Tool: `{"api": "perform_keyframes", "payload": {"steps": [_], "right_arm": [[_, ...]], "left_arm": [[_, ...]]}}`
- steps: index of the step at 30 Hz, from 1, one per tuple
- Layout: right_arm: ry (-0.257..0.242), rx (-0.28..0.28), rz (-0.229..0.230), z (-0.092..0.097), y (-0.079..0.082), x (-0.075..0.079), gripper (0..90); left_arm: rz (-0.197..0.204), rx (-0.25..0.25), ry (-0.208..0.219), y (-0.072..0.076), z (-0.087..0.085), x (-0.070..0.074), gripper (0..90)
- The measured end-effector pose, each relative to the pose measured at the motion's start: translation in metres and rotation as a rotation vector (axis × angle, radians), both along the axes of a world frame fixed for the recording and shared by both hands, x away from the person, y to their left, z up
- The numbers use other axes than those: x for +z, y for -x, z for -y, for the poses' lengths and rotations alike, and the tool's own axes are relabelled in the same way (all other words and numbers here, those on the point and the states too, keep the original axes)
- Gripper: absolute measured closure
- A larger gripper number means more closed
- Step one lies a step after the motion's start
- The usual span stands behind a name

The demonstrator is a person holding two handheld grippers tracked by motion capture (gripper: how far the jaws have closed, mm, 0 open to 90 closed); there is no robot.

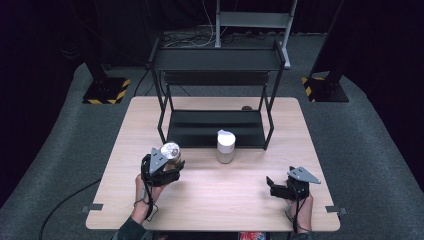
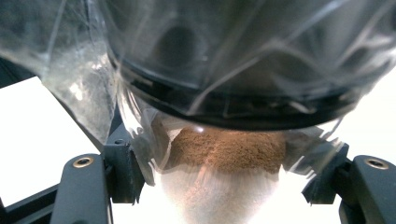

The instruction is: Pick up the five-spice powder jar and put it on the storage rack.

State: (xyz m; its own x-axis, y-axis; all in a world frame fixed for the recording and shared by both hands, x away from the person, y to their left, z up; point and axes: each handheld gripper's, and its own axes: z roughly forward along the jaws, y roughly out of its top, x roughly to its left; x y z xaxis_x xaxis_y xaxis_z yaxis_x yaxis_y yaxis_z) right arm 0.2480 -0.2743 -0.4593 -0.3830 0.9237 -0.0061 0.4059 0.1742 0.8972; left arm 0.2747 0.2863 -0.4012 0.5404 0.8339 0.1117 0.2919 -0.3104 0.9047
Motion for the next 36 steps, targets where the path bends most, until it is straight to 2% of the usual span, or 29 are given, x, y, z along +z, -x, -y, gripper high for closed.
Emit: {"api": "perform_keyframes", "payload": {"steps": [20, 36], "right_arm": [[0.0, 0.001, -0.004, 0.0, -0.001, 0.0, 0.0], [-0.003, 0.001, -0.002, 0.0, 0.0, 0.0, 0.0]], "left_arm": [[0.003, 0.012, -0.001, -0.015, 0.003, 0.005, 30.2], [-0.002, 0.019, -0.022, -0.029, 0.007, 0.011, 30.2]]}}
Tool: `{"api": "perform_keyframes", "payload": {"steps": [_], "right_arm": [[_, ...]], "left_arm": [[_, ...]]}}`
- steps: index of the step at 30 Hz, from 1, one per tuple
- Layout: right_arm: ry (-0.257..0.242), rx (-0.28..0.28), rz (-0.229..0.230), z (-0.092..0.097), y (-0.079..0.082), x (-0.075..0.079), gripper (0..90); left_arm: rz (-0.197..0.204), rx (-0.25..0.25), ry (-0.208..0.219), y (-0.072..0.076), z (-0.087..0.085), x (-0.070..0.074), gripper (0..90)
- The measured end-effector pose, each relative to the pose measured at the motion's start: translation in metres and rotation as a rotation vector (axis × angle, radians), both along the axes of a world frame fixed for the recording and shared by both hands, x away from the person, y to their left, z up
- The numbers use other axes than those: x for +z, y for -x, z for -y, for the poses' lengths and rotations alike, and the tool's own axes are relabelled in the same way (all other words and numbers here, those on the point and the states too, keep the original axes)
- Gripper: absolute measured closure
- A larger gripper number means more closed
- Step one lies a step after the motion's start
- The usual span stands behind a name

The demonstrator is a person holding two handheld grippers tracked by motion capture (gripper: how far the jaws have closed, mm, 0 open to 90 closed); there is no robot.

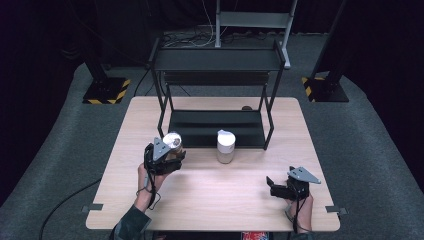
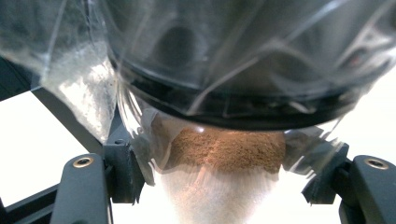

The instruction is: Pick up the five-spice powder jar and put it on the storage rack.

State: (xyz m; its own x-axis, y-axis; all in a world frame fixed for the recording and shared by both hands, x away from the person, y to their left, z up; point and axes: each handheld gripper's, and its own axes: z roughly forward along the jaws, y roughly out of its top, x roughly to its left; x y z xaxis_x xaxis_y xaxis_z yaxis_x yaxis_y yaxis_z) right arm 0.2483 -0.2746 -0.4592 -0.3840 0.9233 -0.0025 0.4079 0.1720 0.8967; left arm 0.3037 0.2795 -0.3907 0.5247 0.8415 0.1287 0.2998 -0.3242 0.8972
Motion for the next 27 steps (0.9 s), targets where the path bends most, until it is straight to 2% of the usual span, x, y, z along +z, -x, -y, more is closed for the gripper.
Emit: {"api": "perform_keyframes", "payload": {"steps": [27], "right_arm": [[0.002, 0.0, -0.001, 0.0, 0.0, 0.0, 0.0]], "left_arm": [[-0.001, 0.022, -0.014, -0.027, 0.005, 0.01, 30.2]]}}
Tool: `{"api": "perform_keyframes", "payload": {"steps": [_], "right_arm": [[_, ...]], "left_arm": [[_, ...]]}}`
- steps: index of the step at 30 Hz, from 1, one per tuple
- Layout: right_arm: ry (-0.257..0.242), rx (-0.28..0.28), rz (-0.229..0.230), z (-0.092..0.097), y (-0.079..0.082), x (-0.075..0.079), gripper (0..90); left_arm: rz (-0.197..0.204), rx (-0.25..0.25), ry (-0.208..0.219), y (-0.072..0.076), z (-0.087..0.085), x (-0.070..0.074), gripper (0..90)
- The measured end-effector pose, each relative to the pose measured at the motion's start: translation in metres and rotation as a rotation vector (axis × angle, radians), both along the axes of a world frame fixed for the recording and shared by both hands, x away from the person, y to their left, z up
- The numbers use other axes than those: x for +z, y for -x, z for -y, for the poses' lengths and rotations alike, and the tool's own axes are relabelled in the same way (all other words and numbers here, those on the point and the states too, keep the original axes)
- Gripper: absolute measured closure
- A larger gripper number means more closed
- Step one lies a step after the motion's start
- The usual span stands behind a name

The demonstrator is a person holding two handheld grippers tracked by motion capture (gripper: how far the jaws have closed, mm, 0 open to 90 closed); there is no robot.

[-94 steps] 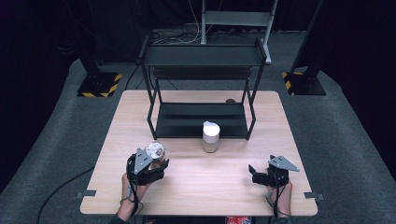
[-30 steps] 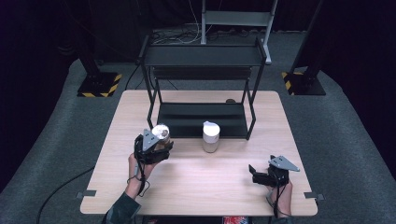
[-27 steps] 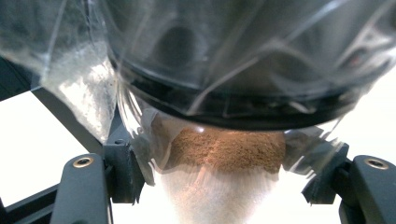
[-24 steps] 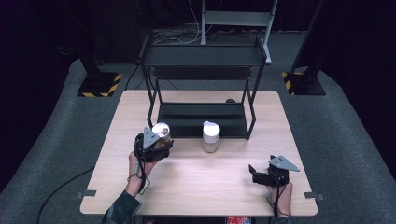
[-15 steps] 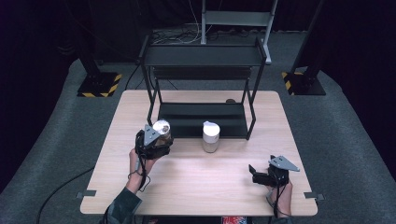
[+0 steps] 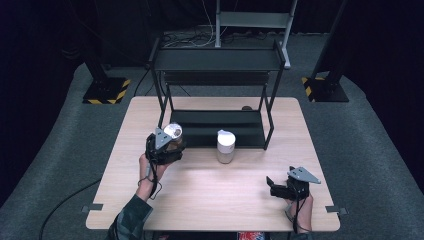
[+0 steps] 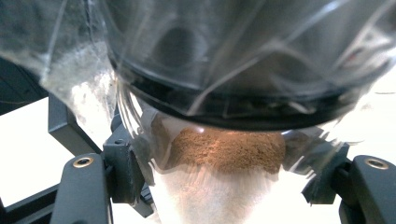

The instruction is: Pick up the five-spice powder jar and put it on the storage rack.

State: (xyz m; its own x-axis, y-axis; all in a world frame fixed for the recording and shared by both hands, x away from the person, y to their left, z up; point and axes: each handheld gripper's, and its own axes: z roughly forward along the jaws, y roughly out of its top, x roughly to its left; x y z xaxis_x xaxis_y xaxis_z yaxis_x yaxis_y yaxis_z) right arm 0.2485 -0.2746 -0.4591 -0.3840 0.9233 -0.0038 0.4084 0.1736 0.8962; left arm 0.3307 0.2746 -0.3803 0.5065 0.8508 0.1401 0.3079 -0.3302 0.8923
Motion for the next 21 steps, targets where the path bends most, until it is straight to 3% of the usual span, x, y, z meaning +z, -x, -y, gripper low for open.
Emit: {"api": "perform_keyframes", "payload": {"steps": [21], "right_arm": [[-0.001, -0.001, -0.002, 0.0, 0.0, 0.0, 0.0]], "left_arm": [[0.013, 0.007, -0.002, -0.017, 0.005, 0.013, 30.2]]}}
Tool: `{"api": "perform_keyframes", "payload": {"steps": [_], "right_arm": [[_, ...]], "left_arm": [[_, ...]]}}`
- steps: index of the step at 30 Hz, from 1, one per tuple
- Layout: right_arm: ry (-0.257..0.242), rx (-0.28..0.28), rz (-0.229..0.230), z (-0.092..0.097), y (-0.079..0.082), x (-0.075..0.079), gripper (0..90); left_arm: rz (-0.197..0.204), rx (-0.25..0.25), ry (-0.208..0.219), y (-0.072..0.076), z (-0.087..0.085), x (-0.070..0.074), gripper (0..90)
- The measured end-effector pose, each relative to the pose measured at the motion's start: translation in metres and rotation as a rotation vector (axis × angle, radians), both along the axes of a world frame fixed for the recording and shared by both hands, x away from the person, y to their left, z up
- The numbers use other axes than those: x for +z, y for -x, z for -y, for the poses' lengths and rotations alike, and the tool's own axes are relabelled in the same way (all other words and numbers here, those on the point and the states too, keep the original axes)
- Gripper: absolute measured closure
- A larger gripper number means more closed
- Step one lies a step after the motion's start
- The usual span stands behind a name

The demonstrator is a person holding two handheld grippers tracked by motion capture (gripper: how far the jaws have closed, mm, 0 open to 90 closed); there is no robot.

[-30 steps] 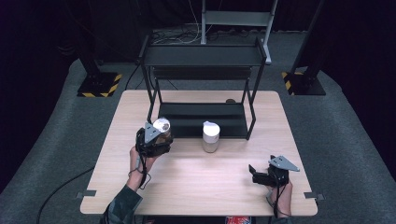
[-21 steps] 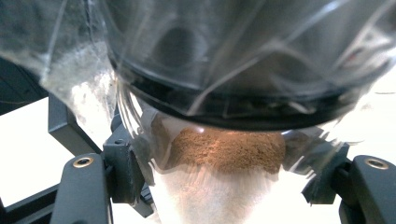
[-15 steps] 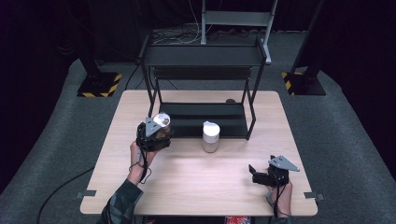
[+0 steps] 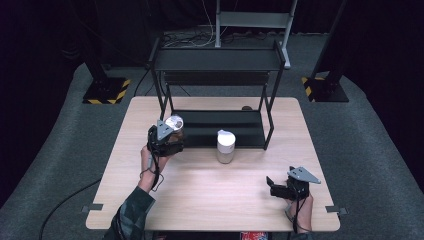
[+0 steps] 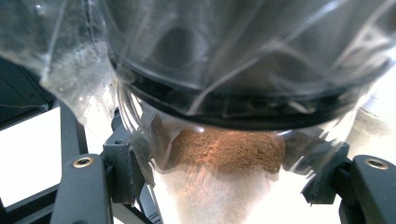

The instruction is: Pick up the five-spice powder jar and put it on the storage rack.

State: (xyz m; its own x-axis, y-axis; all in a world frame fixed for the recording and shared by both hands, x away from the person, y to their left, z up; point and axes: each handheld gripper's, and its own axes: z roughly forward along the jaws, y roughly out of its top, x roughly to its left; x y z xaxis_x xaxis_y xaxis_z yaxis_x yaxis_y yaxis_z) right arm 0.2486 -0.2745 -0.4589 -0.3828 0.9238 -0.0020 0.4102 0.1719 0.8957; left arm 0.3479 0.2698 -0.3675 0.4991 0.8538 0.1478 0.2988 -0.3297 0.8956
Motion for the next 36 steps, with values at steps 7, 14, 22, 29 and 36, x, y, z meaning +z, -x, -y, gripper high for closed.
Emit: {"api": "perform_keyframes", "payload": {"steps": [7, 14, 22, 29, 36], "right_arm": [[0.001, 0.001, 0.0, 0.0, 0.0, 0.0, 0.0], [0.002, 0.0, 0.0, 0.0, 0.0, 0.0, 0.0], [0.001, 0.0, -0.003, 0.0, -0.001, 0.0, 0.0], [0.001, 0.0, -0.004, 0.0, -0.001, 0.0, 0.0], [-0.001, 0.001, -0.006, 0.0, -0.001, 0.001, 0.0]], "left_arm": [[0.007, 0.002, -0.004, -0.005, 0.0, 0.007, 30.2], [0.013, -0.001, -0.011, -0.009, 0.001, 0.014, 30.2], [0.031, -0.001, -0.006, -0.014, 0.002, 0.024, 30.3], [0.04, -0.003, -0.009, -0.02, 0.003, 0.034, 30.2], [0.037, -0.007, -0.005, -0.027, 0.003, 0.041, 30.2]]}}
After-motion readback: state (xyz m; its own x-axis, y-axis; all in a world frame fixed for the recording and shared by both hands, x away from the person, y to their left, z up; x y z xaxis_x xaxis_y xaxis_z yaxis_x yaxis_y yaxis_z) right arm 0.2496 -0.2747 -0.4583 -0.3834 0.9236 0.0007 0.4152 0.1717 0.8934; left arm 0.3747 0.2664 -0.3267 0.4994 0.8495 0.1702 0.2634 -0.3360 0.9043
